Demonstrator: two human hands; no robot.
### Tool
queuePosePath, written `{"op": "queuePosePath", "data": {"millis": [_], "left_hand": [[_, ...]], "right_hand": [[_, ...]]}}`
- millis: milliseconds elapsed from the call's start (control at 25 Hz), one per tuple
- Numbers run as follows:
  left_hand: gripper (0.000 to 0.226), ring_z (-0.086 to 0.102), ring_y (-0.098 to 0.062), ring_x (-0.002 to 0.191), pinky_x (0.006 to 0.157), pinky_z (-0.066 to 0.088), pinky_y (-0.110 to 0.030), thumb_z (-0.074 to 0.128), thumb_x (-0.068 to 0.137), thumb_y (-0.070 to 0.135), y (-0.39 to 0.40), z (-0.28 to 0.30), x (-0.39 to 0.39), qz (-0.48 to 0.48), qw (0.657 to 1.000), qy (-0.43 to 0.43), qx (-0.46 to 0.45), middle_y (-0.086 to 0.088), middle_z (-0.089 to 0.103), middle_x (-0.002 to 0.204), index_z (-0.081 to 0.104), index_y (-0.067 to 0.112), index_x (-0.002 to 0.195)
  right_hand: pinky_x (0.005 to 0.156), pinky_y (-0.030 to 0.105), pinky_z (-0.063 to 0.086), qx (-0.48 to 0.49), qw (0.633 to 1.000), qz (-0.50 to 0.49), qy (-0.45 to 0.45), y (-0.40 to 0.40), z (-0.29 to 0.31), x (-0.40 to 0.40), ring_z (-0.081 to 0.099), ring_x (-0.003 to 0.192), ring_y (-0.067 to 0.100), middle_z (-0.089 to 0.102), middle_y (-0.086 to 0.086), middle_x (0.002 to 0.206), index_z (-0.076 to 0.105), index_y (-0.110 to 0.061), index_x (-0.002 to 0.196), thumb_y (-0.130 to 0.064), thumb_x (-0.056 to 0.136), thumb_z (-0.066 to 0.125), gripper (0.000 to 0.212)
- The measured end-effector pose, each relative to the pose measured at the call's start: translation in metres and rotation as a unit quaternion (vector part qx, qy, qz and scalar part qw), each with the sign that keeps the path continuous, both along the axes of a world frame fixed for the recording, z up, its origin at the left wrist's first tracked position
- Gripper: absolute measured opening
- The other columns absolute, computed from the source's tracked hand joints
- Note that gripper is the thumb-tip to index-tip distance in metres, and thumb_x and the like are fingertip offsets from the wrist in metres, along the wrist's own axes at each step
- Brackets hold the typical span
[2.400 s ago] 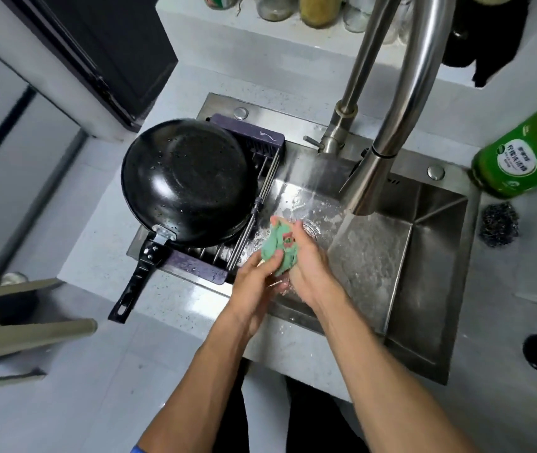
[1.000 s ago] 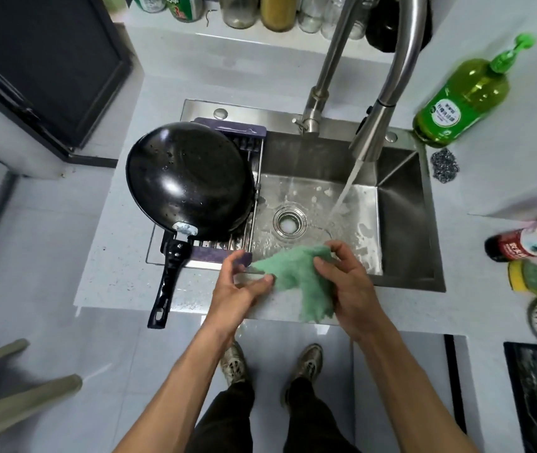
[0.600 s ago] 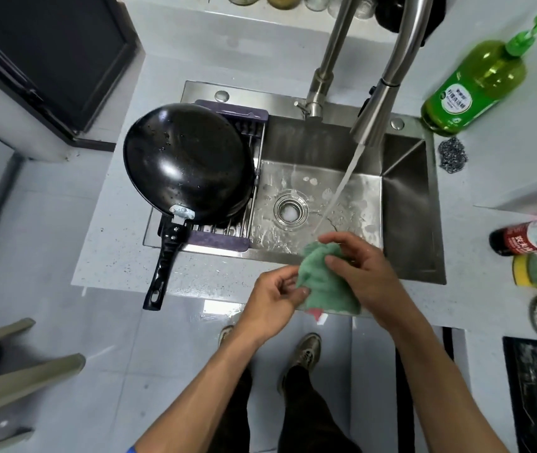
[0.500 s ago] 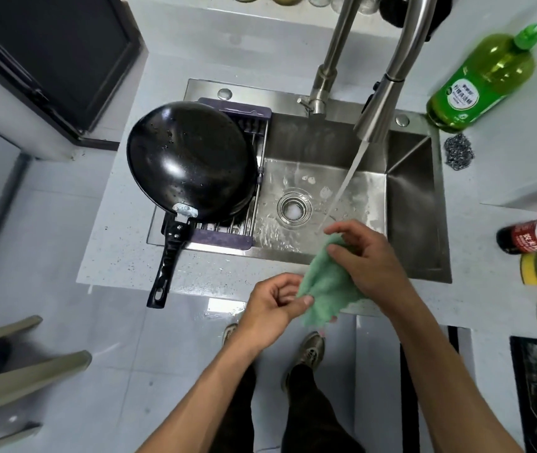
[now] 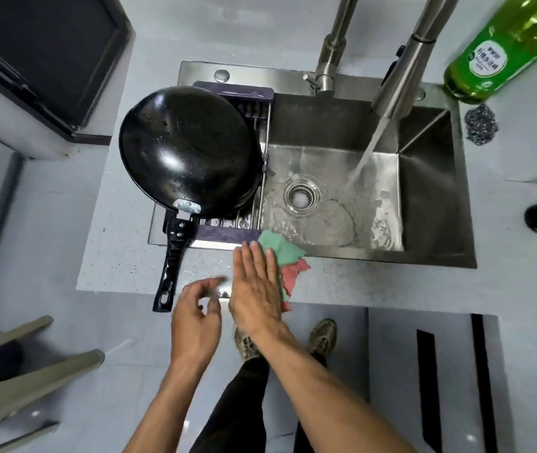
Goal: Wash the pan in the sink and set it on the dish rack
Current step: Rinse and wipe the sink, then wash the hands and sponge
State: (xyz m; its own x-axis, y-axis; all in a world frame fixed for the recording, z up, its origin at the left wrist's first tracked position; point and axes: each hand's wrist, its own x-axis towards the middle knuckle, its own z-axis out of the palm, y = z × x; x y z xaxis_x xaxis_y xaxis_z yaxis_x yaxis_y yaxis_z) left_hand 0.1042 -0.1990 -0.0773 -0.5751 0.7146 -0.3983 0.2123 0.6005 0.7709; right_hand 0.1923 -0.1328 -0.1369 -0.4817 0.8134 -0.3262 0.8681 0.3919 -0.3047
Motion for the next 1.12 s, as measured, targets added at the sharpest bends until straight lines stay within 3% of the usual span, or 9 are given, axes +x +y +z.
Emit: {"op": "queuePosePath", "data": {"millis": [120,200,320,400,520,680,840,1000,1120], "left_hand": [[0.043,0.058,-0.01,0.1,0.09,0.049,-0.036,0.058,0.086,-0.003,0.009,0.003,-0.011,-0.064,0.994,0.084,0.02,0.011,0.061,0.107,0.061,0.036,0.103],[0.046,0.056,-0.019,0.104,0.09,0.046,-0.036,0.056,0.081,-0.007,0.025,0.002,-0.005,-0.134,0.984,0.11,0.029,0.007,0.059,0.109,0.062,0.029,0.109],[0.041,0.053,-0.026,0.105,0.089,0.04,-0.033,0.05,0.075,0.009,0.052,0.0,0.021,-0.23,0.965,0.12,0.025,-0.002,0.061,0.113,0.065,0.016,0.112],[0.037,0.054,-0.026,0.106,0.088,0.038,-0.029,0.053,0.078,0.007,0.068,-0.002,0.044,-0.266,0.956,0.12,0.021,-0.003,0.063,0.114,0.067,0.014,0.111],[0.031,0.056,-0.018,0.098,0.083,0.038,-0.024,0.058,0.083,-0.003,0.086,-0.004,0.096,-0.3,0.949,0.092,0.016,0.0,0.065,0.11,0.07,0.014,0.106],[0.023,0.06,-0.013,0.096,0.085,0.045,-0.024,0.054,0.089,0.008,0.104,-0.023,0.166,-0.334,0.94,0.068,0.024,0.008,0.065,0.103,0.069,0.02,0.103],[0.021,0.057,0.008,0.098,0.088,0.039,-0.008,0.054,0.083,0.01,0.128,-0.029,0.224,-0.323,0.945,0.034,0.046,0.023,0.063,0.103,0.07,0.016,0.093],[0.024,0.063,-0.006,0.105,0.097,0.047,-0.027,0.049,0.083,0.018,0.156,-0.035,0.274,-0.296,0.955,-0.005,0.038,0.013,0.069,0.109,0.069,0.023,0.095],[0.024,0.064,-0.009,0.102,0.092,0.05,-0.034,0.047,0.082,0.03,0.167,-0.032,0.287,-0.277,0.959,-0.023,0.048,0.015,0.069,0.105,0.066,0.028,0.096]], "right_hand": [[0.123,0.04,-0.015,0.025,0.999,-0.039,0.008,0.001,-0.013,-0.002,-0.013,0.154,0.025,-0.01,0.011,0.166,0.003,-0.005,0.159,-0.027,0.103,0.024,0.064],[0.122,0.038,-0.015,0.02,0.999,-0.035,-0.002,0.006,-0.021,0.016,-0.014,0.154,0.023,-0.01,0.01,0.166,0.004,-0.007,0.159,-0.038,0.102,0.01,0.065],[0.124,0.041,-0.004,0.04,0.998,-0.041,-0.029,0.021,-0.025,0.076,-0.001,0.155,0.024,0.002,0.011,0.167,0.008,-0.007,0.159,-0.042,0.102,0.018,0.067],[0.123,0.043,0.005,0.053,0.997,-0.05,-0.04,0.035,-0.026,0.124,0.008,0.155,0.025,0.011,0.011,0.167,0.013,-0.007,0.159,-0.042,0.101,0.025,0.068],[0.122,0.043,0.011,0.07,0.994,-0.055,-0.056,0.053,-0.028,0.195,0.018,0.154,0.025,0.02,0.011,0.166,0.024,-0.006,0.158,-0.043,0.1,0.032,0.069],[0.125,0.042,0.005,0.088,0.992,-0.062,-0.065,0.086,-0.029,0.293,0.011,0.155,0.022,0.013,0.007,0.167,0.019,-0.009,0.159,-0.045,0.102,0.032,0.068],[0.125,0.04,0.009,0.078,0.995,-0.029,-0.049,0.132,-0.03,0.364,0.019,0.153,0.02,0.024,0.006,0.165,0.027,-0.009,0.158,-0.046,0.101,0.033,0.068],[0.125,0.038,0.013,0.077,0.996,0.033,0.019,0.165,-0.021,0.395,0.026,0.152,0.021,0.032,0.008,0.162,0.037,-0.007,0.154,-0.041,0.099,0.039,0.064],[0.121,0.04,0.018,0.111,0.993,0.029,-0.017,0.131,-0.018,0.418,0.028,0.151,0.023,0.027,0.008,0.163,0.035,-0.007,0.155,-0.037,0.099,0.039,0.063]]}}
